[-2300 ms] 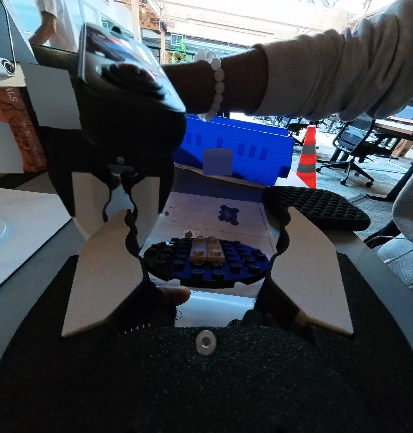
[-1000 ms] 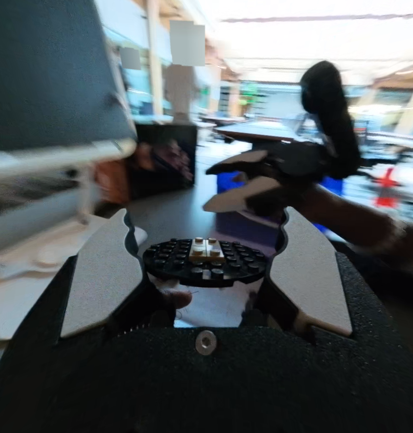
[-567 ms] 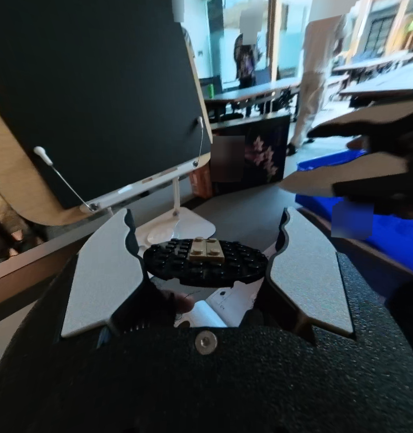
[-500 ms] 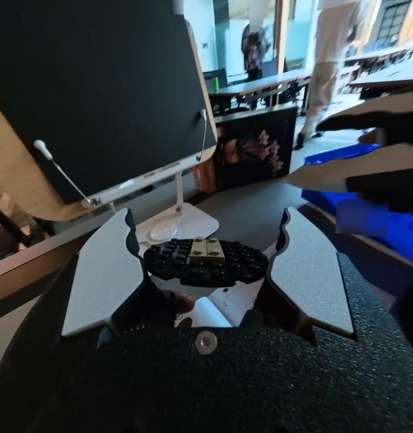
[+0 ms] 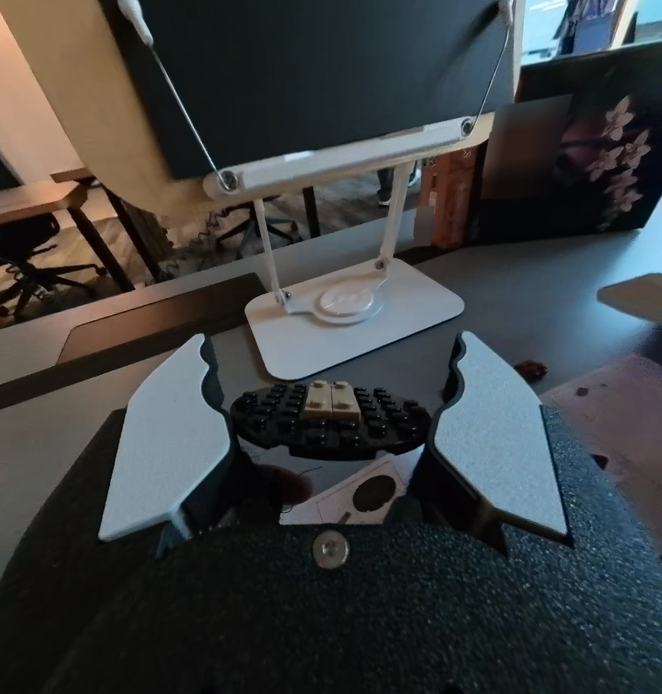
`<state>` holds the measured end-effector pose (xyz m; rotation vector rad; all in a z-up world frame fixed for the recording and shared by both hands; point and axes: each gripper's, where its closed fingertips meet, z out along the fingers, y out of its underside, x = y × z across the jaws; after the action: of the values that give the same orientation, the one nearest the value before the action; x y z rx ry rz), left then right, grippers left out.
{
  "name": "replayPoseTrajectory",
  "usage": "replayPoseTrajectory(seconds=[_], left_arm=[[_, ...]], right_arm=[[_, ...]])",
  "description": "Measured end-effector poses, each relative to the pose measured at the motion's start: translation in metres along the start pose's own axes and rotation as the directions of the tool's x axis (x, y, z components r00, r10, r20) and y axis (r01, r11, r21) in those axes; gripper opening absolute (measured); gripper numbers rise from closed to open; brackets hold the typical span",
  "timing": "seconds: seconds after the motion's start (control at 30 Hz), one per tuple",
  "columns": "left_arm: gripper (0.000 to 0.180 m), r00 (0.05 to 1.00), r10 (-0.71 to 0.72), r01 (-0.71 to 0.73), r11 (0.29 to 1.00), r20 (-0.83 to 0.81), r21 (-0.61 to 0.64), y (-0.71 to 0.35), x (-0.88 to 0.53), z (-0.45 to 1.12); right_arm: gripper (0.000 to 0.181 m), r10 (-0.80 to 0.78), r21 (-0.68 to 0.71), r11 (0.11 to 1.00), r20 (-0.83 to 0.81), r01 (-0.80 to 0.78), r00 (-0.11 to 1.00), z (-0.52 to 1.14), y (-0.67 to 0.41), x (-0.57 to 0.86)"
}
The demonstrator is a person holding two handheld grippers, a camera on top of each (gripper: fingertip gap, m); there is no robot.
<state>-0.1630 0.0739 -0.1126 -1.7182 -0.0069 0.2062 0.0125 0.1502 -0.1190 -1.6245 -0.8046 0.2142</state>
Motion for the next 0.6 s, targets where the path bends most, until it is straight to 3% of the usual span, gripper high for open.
replayPoseTrajectory(seconds=[0.13,0.33,0.6], left_arm=[[0.116,0.999,-0.037,0.037,0.999,-0.035,-0.006,0.010,0.001,0.003],[0.116,0.996,-0.082,0.082,0.997,-0.026,0.010,0.010,-0.004,0.002],[0.116,0.999,-0.009,0.008,1.000,-0.042,-0.024,0.016,0.006,0.005]], right_arm=[[0.075,0.121,-0.022,0.993,0.047,-0.120,0.992,0.008,0.013,-0.003],[0.075,0.053,-0.015,0.998,0.024,-0.053,0.998,0.011,0.019,-0.005],[0.075,0.087,-0.054,0.995,0.054,-0.084,0.995,0.015,0.029,-0.006]])
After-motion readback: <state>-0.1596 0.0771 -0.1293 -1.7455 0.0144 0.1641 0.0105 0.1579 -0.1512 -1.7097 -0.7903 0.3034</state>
